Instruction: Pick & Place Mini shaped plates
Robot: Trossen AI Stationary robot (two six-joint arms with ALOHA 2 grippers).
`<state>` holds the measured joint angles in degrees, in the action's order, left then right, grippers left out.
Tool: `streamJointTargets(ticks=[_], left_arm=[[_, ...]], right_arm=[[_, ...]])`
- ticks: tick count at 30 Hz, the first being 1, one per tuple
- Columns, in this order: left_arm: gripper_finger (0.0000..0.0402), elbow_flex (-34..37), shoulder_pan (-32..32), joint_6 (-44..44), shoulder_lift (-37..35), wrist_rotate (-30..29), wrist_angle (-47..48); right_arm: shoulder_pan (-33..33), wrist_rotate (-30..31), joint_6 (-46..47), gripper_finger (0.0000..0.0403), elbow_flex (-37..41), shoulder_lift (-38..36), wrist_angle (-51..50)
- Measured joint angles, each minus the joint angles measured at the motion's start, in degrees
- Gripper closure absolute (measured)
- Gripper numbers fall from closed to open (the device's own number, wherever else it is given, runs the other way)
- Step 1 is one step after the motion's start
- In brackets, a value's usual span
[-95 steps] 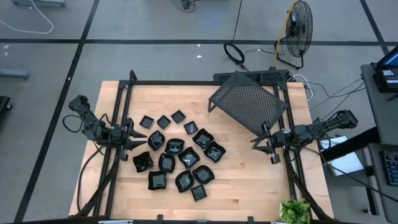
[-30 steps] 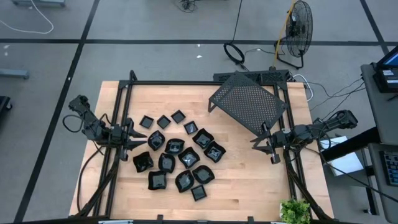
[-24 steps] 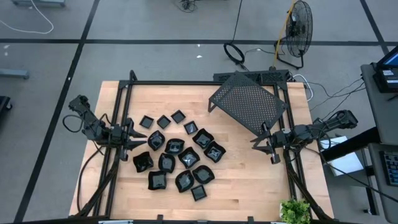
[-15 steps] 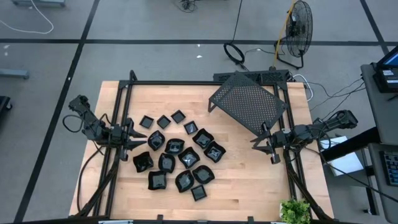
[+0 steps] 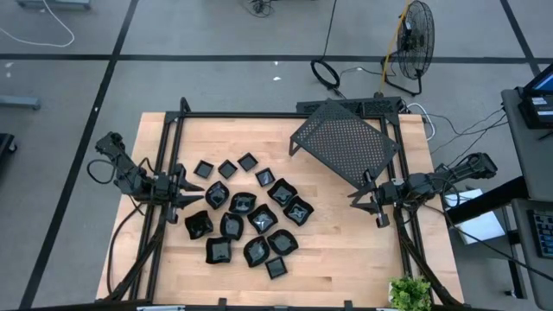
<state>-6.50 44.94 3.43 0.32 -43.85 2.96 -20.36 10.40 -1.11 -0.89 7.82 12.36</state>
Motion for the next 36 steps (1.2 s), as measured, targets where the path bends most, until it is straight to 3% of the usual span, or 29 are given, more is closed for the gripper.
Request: streamJointTargets(ticks=[30,36], left_arm=[[0.0295,-0.02,-0.02,-0.01,0.00,-0.01,-0.09],[0.0295,0.00,-0.02,-2.41,0.07,-0.16,-6.55]], right_arm=[[0.00,-0.01,-0.01,0.0289,0.02,-0.01,0.00],[0.00,-0.01,0.00,0.0289,0.01,-0.01,0.00]])
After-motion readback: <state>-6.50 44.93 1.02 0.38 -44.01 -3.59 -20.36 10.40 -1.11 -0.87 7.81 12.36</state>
